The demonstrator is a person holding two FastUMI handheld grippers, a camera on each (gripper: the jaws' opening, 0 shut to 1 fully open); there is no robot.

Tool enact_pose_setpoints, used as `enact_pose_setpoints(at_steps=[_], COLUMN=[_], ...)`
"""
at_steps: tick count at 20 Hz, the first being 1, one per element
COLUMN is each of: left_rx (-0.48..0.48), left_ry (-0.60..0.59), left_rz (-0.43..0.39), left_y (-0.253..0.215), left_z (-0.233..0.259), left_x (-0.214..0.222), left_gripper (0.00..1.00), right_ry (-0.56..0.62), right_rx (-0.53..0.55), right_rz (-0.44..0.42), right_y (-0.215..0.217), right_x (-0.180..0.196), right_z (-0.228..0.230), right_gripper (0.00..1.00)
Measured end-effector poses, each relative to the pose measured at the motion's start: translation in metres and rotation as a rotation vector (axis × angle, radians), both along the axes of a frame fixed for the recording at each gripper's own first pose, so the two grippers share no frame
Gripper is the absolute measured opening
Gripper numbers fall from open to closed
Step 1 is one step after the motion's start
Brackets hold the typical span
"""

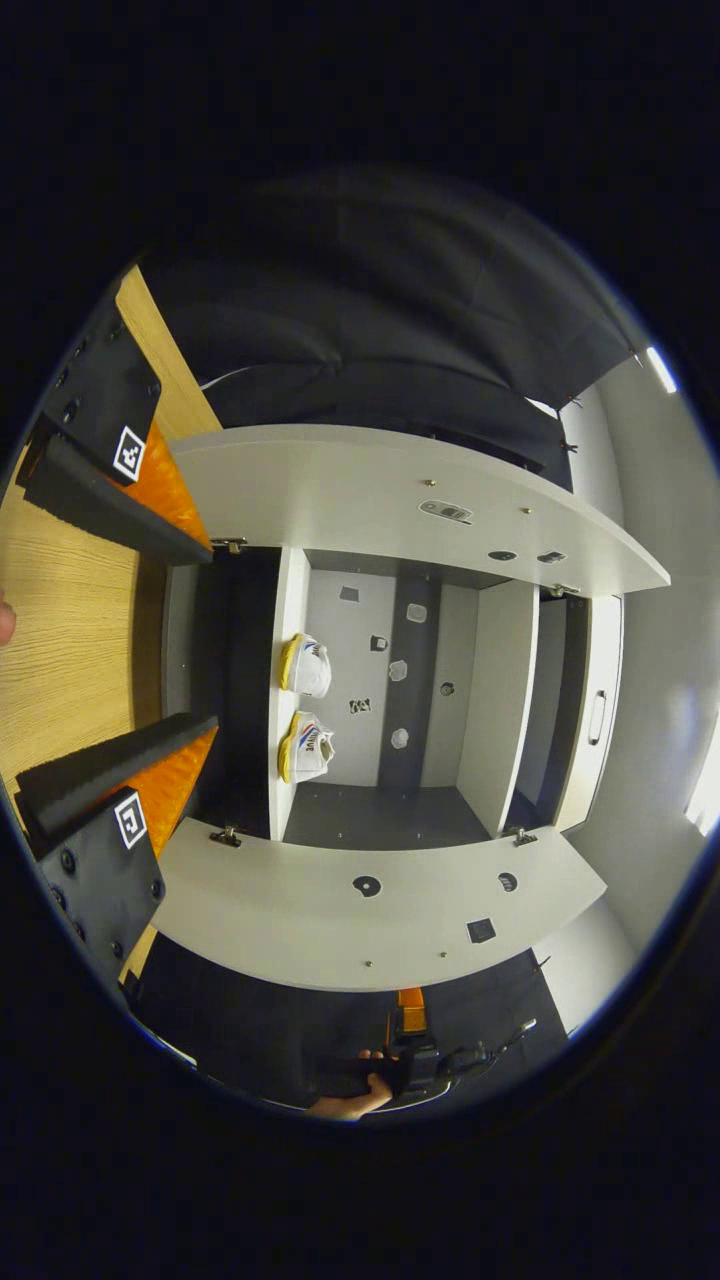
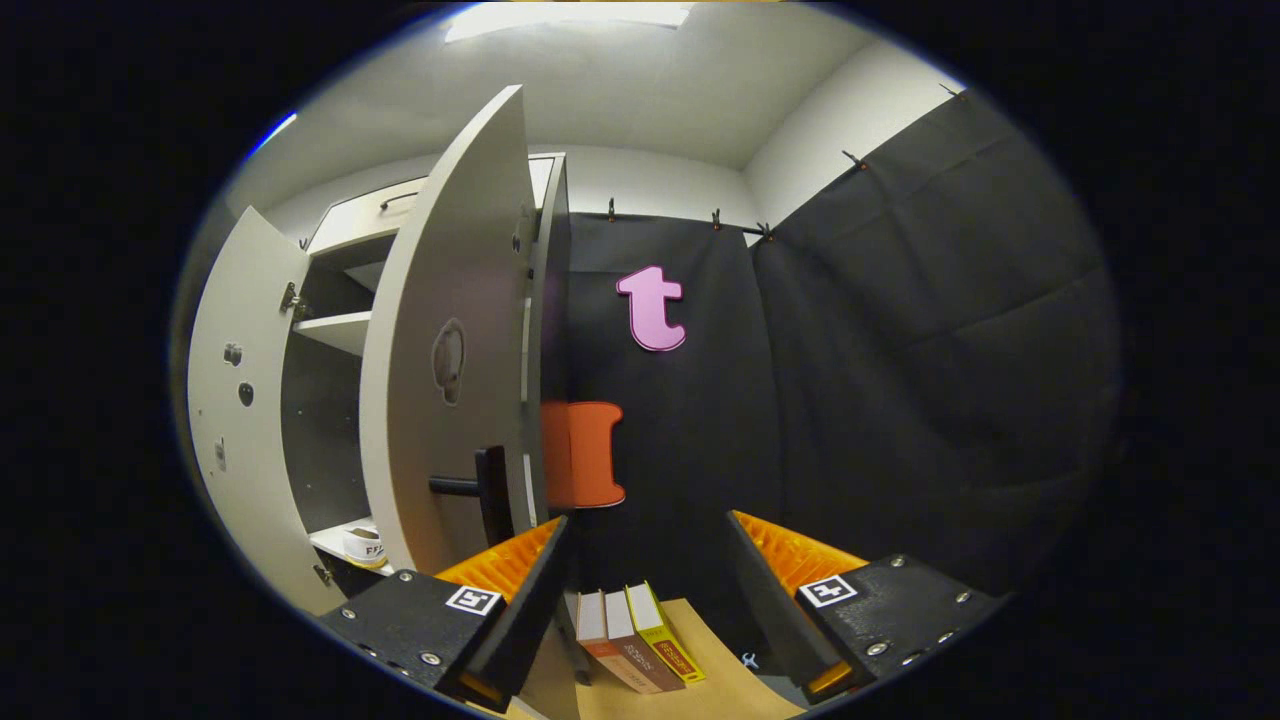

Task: Grab one shoe with the right hand and put it into the shoe cabinet, grab the other shoe with the left hand and put it into the shoe cabinet; then close the right door with the right hand and the left door with the left hand.

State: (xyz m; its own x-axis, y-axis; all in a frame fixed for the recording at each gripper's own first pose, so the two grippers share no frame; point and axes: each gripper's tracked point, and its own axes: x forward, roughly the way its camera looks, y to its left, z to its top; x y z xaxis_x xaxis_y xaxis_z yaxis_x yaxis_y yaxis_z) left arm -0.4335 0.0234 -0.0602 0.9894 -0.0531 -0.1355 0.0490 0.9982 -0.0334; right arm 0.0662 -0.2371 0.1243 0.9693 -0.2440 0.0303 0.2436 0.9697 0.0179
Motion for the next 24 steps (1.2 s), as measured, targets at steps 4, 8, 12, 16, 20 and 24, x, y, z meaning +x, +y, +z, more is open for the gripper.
enact_pose_setpoints(at_steps=[4,8,12,16,20,24], left_rx=[0.007,-0.004,-0.017,-0.016,-0.017,-0.008], left_ry=[0.003,0.003,0.010,0.006,0.008,0.003], left_rz=[0.010,0.002,-0.006,-0.007,0.003,0.020], left_y=[0.002,0.000,-0.001,0.002,0.011,0.023], left_z=[-0.001,0.000,-0.003,-0.003,-0.002,-0.001], left_x=[0.002,0.006,0.008,0.006,0.003,0.001], left_gripper=[0.97,0.97,0.97,0.97,0.97,0.97], right_ry=[-0.005,-0.002,0.000,0.002,0.010,0.022], right_rx=[0.021,-0.028,-0.060,-0.025,-0.016,0.030], right_rz=[0.009,0.007,0.021,0.059,0.116,0.181], right_y=[-0.002,0.002,0.019,0.040,0.074,0.108], right_x=[0.005,0.005,0.005,0.006,0.010,0.021], right_z=[-0.001,0.003,0.004,0.002,-0.002,-0.009], right_gripper=[0.92,0.91,0.90,0.90,0.90,0.90])
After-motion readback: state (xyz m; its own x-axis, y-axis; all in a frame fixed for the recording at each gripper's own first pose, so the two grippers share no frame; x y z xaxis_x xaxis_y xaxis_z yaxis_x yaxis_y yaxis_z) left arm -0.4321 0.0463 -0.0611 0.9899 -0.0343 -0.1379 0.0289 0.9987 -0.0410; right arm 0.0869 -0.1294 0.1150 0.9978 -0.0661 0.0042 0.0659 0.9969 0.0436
